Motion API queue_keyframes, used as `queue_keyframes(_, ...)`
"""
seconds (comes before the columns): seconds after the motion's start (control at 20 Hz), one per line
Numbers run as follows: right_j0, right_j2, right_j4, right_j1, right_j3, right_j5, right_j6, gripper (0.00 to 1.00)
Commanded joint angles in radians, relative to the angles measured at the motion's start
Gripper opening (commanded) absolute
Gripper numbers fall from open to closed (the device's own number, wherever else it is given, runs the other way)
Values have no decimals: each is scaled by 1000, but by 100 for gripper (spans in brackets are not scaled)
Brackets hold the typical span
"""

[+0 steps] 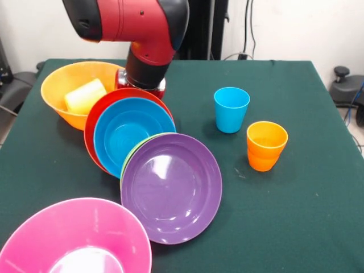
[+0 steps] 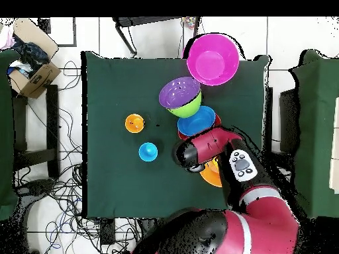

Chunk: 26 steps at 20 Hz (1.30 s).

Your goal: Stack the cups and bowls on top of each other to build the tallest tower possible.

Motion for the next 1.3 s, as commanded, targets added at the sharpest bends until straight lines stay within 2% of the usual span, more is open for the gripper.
queue_keyframes(0.05,36,34,-22,173,-45,-304,150,0)
queue_keyframes(0.1,32,38,-19,174,-45,-301,114,100)
queue_keyframes(0.25,-9,45,-3,172,-16,-432,164,100)
queue_keyframes(0.35,-69,104,4,148,21,-391,20,100)
queue_keyframes(0.45,-112,144,28,118,59,-346,-77,100)
queue_keyframes(0.55,-120,154,31,98,70,-308,-124,100)
queue_keyframes(0.7,-119,148,30,89,66,-293,-118,100)
queue_keyframes(0.9,-151,171,55,66,97,-281,-128,100)
queue_keyframes(1.15,-141,161,94,43,95,-228,-77,100)
queue_keyframes(1.3,-147,175,93,36,98,-230,-102,100)
